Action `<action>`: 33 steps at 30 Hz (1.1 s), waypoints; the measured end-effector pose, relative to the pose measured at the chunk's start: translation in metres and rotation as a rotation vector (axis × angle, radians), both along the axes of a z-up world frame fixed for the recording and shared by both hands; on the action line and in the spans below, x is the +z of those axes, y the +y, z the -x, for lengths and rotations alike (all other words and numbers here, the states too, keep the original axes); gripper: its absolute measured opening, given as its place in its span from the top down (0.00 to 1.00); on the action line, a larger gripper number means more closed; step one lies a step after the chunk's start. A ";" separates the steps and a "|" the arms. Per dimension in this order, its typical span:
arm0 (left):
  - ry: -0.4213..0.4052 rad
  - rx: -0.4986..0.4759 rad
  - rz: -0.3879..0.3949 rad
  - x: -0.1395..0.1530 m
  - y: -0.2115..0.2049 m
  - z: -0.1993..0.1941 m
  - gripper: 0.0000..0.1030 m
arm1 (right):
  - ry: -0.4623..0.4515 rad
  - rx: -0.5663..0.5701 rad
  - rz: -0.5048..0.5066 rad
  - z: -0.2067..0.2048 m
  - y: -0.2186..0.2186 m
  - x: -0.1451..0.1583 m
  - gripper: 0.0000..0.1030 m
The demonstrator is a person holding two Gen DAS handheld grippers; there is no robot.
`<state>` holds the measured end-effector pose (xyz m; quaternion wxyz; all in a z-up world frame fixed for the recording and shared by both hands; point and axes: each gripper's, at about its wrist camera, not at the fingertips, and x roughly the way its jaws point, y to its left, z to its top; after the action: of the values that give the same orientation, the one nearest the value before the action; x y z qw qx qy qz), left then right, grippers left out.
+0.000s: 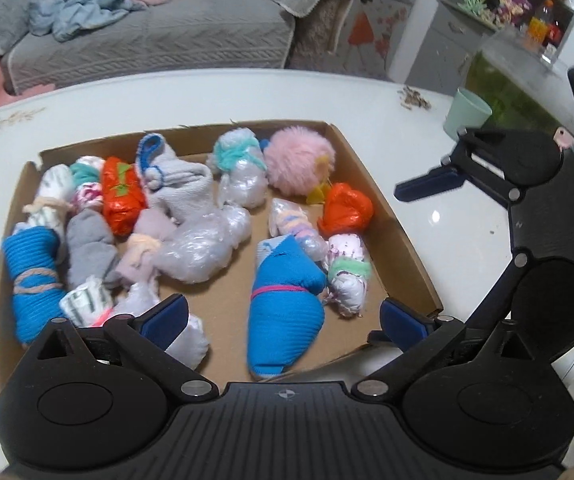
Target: Organize objects
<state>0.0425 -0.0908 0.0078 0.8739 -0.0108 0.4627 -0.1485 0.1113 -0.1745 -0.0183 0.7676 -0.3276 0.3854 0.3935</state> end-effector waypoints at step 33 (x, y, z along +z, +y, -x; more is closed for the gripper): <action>-0.263 0.255 -0.112 0.011 0.085 0.052 0.00 | 0.017 -0.577 -0.321 0.036 0.020 0.006 0.01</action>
<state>-0.0098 -0.0059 0.0190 0.9379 -0.0011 0.3467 -0.0109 0.0752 -0.1542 -0.0124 0.8860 -0.0767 0.4018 0.2184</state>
